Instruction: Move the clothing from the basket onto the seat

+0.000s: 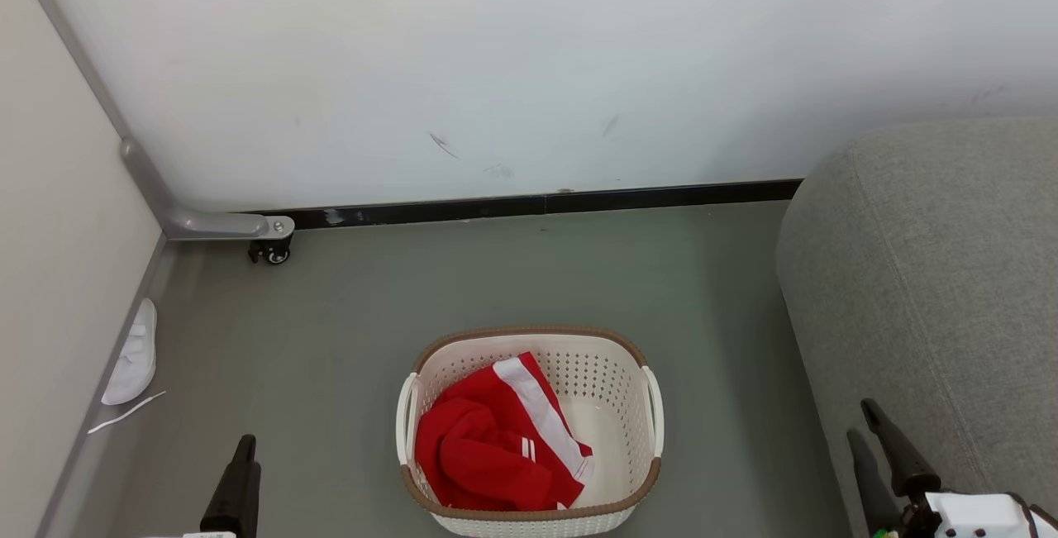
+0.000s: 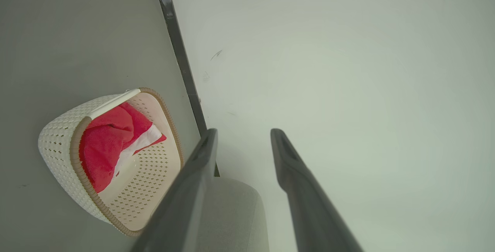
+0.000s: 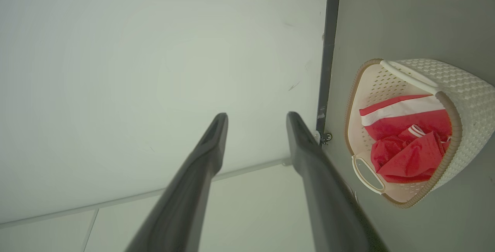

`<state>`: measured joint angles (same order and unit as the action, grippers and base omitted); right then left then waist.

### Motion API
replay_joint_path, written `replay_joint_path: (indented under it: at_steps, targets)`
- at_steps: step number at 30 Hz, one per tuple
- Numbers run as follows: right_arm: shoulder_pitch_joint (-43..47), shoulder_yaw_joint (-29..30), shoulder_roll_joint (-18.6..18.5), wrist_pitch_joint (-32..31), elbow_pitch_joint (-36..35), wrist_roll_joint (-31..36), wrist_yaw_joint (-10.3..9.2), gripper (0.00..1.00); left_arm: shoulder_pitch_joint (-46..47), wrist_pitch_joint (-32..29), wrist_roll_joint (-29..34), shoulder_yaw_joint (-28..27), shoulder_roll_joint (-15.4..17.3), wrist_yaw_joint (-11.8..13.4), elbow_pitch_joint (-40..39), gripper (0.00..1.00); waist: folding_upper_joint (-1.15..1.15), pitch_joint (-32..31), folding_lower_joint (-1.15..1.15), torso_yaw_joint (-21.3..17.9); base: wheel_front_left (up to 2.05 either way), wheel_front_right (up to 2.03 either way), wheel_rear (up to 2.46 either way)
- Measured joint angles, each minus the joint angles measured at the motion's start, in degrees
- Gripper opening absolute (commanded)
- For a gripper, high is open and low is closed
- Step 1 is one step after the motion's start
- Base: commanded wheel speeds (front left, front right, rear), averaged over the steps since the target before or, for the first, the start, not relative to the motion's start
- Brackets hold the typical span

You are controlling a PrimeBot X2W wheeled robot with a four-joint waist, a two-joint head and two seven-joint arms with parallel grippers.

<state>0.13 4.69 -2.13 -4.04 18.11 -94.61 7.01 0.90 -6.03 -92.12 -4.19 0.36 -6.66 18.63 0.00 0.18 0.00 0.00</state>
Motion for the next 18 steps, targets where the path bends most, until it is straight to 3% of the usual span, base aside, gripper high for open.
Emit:
replay_joint_path:
  at_steps: [18]
  targets:
    - [0.6, -2.38, 0.08, 2.99, -2.5, 3.41, -0.01, 1.0, -0.3, 1.42, 0.68, 0.33, 0.02, -0.01, -2.26, 1.0, 0.0, 0.03, 0.04, 0.11, 0.0, 0.0, 0.0]
